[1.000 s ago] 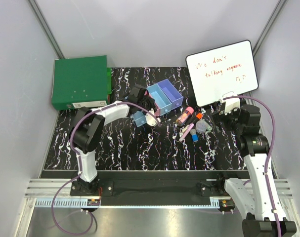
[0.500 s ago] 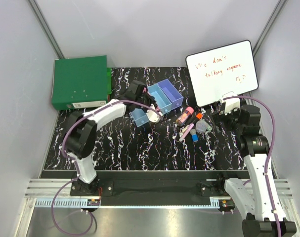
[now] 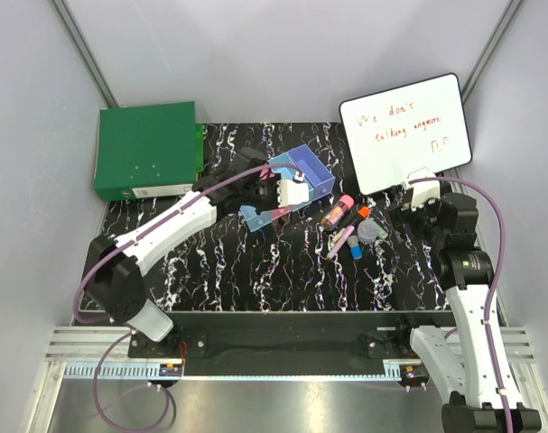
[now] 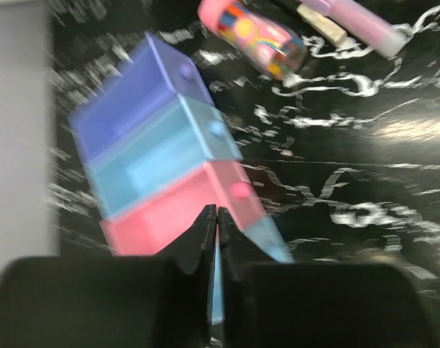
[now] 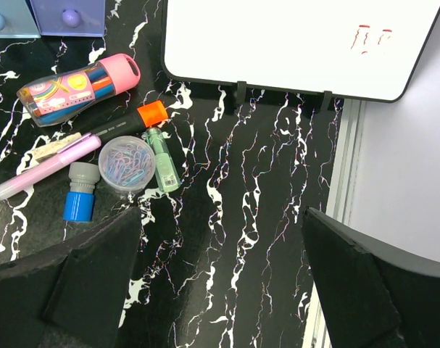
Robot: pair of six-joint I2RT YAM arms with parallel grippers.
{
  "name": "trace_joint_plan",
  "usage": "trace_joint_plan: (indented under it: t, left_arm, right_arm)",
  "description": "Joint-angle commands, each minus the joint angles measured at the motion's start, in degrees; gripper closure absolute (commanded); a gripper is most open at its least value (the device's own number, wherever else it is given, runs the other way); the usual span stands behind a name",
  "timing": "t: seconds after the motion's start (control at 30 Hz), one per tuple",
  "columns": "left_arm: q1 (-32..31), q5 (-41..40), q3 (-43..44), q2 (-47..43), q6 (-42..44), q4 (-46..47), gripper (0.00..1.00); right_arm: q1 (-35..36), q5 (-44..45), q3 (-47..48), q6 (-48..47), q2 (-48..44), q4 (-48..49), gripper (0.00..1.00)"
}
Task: Sort the stationery into containers
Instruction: Move the storage box to the center of the board.
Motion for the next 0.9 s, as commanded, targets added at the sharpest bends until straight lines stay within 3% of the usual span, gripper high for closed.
trace_joint_plan:
  t: [0.0,0.07,0.1,0.2,0.43,0.87]
  left_arm:
    - [0.49,-2.86,-0.23,1.8,-20.6,-2.17,0.8]
    - [0.66,-4.09,-0.23,2.5,-23.15,-1.65,0.75]
    - [1.01,-4.71,-0.05,3.46,-25.6,-1.47,0.68]
    - [1.63,-6.29,0.3,4.87,-29.74,-1.38,0.67]
    - [2.25,-11.39,-0.4,7.07,-32.39,-1.2,0.74]
    - [4.53,-10.69,-0.75,12.17,-33.97,-2.0,0.85]
  right_arm:
    - [-0.01,-0.02,3.06,0.13,-0.3,1.15,0.0]
    - [-0.01,-0.1,3.33,0.04,-0.3,0.97,0.0]
    - [-0.1,-0.02,3.41,0.04,-0.3,0.71,0.0]
    - [-0.01,-0.02,3.42,0.04,-0.56,0.27,0.0]
    - [-0.01,-0.1,2.89,-0.05,-0.56,-0.08,0.0]
    - [-0.01,-0.45,2.8,-0.75,0.49,0.01,0.0]
